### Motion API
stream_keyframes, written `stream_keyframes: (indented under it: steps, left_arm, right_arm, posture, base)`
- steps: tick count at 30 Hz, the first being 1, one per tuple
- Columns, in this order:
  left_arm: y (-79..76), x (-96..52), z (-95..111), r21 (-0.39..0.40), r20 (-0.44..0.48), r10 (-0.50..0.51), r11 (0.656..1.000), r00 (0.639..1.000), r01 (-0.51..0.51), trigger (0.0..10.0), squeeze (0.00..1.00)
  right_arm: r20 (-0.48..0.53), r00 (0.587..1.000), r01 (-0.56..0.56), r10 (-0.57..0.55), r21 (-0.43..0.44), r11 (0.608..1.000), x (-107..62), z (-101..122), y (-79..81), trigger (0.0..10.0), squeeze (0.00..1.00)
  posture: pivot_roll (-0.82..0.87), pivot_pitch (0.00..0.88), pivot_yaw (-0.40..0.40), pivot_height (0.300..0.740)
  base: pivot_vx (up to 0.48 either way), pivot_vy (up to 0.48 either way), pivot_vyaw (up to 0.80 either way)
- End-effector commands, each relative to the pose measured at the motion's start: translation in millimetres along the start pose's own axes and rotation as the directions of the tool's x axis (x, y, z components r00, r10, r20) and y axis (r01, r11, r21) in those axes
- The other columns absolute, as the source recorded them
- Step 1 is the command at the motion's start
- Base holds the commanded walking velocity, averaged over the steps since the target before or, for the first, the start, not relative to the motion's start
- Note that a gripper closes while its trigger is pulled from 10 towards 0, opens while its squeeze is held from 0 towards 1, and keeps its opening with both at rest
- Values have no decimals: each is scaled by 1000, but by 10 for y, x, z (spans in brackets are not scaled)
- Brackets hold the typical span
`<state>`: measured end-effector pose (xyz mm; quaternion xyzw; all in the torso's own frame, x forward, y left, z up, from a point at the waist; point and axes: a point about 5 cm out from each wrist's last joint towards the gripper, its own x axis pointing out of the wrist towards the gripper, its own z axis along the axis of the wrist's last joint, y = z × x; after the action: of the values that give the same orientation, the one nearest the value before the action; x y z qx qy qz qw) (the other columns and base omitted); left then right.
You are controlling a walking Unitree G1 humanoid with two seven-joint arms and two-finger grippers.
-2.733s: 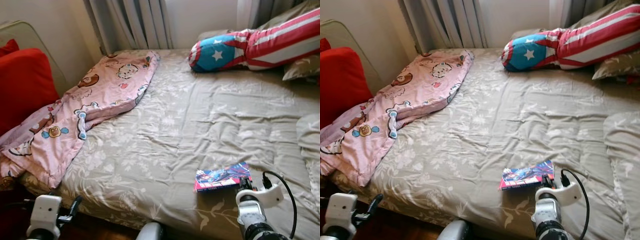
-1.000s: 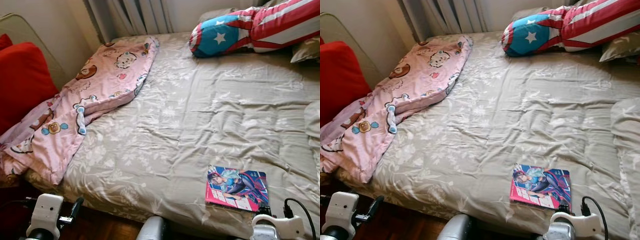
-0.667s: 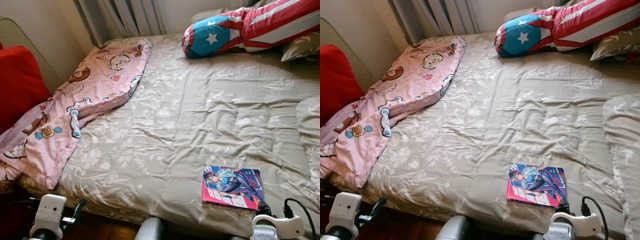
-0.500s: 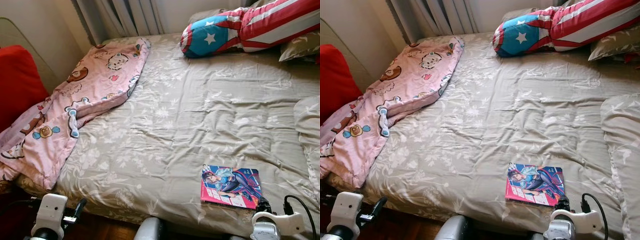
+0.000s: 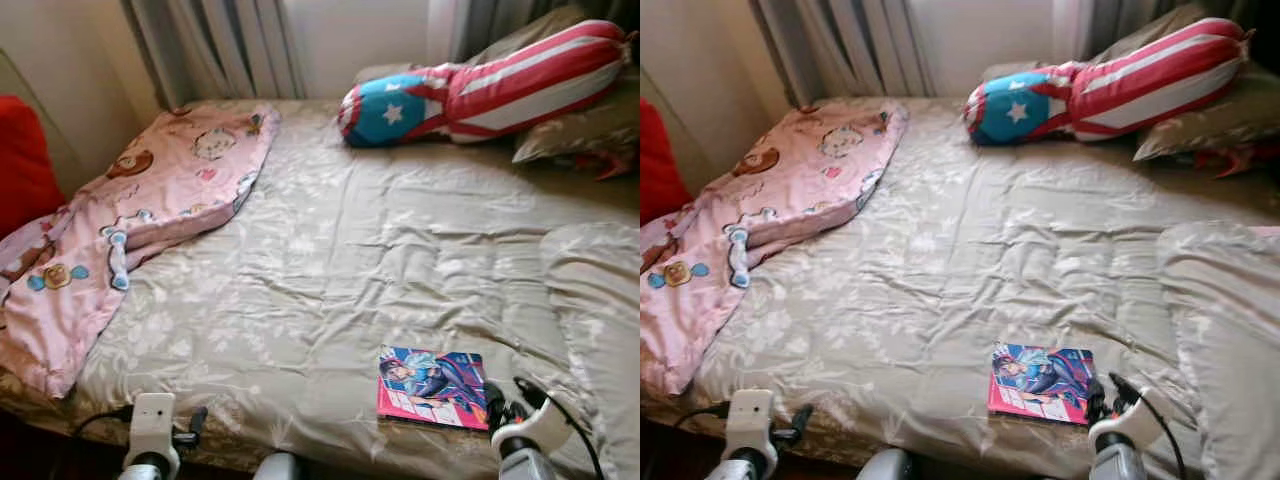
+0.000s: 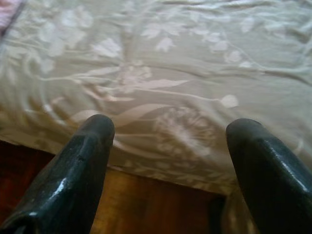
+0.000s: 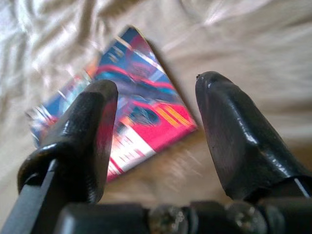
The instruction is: Clean up the room
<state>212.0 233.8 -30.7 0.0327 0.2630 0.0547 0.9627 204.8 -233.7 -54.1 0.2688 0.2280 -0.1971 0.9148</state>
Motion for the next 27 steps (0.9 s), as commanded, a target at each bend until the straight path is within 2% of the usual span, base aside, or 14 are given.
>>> stream_keyframes:
  steps: [1,5,9,12,13,15,18,21,27]
  left_arm:
    - [-42,42,-54,2,-37,0,1000,999,0,10000,0]
    - [-112,36,-219,25,-119,-17,999,993,20,10000,0]
    - [-103,20,-277,24,-144,-13,1000,989,17,10000,0]
    - [-81,-5,-366,37,-193,-8,999,981,15,10000,0]
    - [-57,-18,-409,38,-219,8,999,976,1,10000,0]
    - [-47,-21,-421,39,-226,14,999,974,-6,10000,0]
    - [-35,-33,-473,31,-269,28,999,963,-20,10000,0]
    - [-67,-17,-464,26,-275,23,1000,961,-16,10000,0]
    - [-155,30,-425,2,-287,15,1000,958,-16,10000,0]
  right_arm:
    - [-59,998,-5,2,-42,999,-40,-128,10,10000,0]
    - [-137,990,27,-39,-91,996,-125,-305,-51,10000,0]
    - [-162,985,36,-52,-103,994,-152,-366,-57,10000,0]
    - [-222,973,41,-65,-111,993,-186,-470,-45,10000,0]
    - [-252,966,17,-51,-138,990,-193,-505,-24,10000,0]
    - [-262,964,10,-50,-151,988,-195,-516,-20,10000,0]
    - [-278,955,58,-100,-156,986,-215,-539,-74,10000,0]
    - [-278,954,68,-111,-160,985,-213,-526,-93,10000,0]
    - [-293,948,59,-125,-224,973,-212,-487,-164,10000,0]
  posture:
    - [16,0,42,705]
    - [-7,0,49,730]
    - [-13,0,53,740]
    - [-17,0,55,740]
    - [-23,0,57,740]
    - [-23,0,57,740]
    - [-37,0,64,740]
    - [-42,0,60,740]
    - [-70,0,45,740]
  base:
    - [0,0,0]
    - [0,0,0]
    - [0,0,0]
    - [0,0,0]
    - [0,0,0]
    - [0,0,0]
    - [0,0,0]
    - [0,0,0]
    - [0,0,0]
